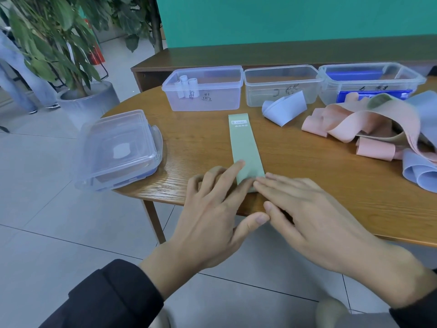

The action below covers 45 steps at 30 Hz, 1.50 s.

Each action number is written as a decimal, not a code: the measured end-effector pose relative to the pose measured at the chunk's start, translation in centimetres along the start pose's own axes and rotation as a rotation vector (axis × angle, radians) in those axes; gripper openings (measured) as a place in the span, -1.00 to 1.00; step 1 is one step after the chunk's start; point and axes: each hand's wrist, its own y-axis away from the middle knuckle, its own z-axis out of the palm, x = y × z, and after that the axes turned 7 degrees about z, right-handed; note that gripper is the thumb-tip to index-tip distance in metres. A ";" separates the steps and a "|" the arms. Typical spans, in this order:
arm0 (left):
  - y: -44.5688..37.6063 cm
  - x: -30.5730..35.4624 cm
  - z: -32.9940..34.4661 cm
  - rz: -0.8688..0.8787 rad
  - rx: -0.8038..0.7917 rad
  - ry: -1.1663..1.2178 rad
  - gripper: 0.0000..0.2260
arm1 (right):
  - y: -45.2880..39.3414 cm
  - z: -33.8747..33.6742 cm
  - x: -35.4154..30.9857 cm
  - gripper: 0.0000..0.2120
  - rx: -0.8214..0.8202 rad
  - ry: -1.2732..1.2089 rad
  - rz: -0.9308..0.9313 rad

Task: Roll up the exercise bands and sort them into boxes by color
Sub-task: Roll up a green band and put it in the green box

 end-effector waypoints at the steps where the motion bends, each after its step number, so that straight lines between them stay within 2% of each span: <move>1: 0.0 0.1 0.0 -0.004 -0.012 -0.013 -0.37 | -0.1 0.0 -0.1 -0.54 -0.022 0.019 0.014; 11: -0.5 0.7 -0.2 -0.099 -0.091 0.004 -0.27 | -1.1 -1.3 0.0 -0.30 -0.243 0.027 0.103; 14: -0.4 0.6 -0.2 -0.095 -0.014 0.072 -0.31 | -1.5 -1.4 -0.1 -0.28 -0.277 0.061 0.116; 18: 0.3 0.9 0.3 0.003 0.172 0.134 -0.44 | -2.1 -1.5 -0.2 -0.24 -0.303 0.077 0.119; 21: 0.3 0.9 0.8 0.008 0.201 0.094 -0.47 | -2.4 -1.4 -0.1 -0.22 -0.309 0.069 0.129; 28: -0.1 0.5 0.7 -0.024 0.114 0.049 -0.46 | -2.8 -0.8 0.1 -0.21 -0.278 0.065 0.129; 34: -0.4 0.3 0.0 -0.060 0.034 0.036 -0.45 | -2.1 -0.6 0.1 -0.40 -0.084 -0.018 0.113; 41: -1.4 -0.1 -0.2 -0.124 -0.106 0.038 -0.26 | -3.0 -0.6 0.6 -0.26 -0.232 0.040 0.154; 45: -1.7 -0.1 -0.1 -0.146 -0.090 0.075 -0.24 | -3.8 -0.6 0.8 -0.22 -0.263 0.043 0.166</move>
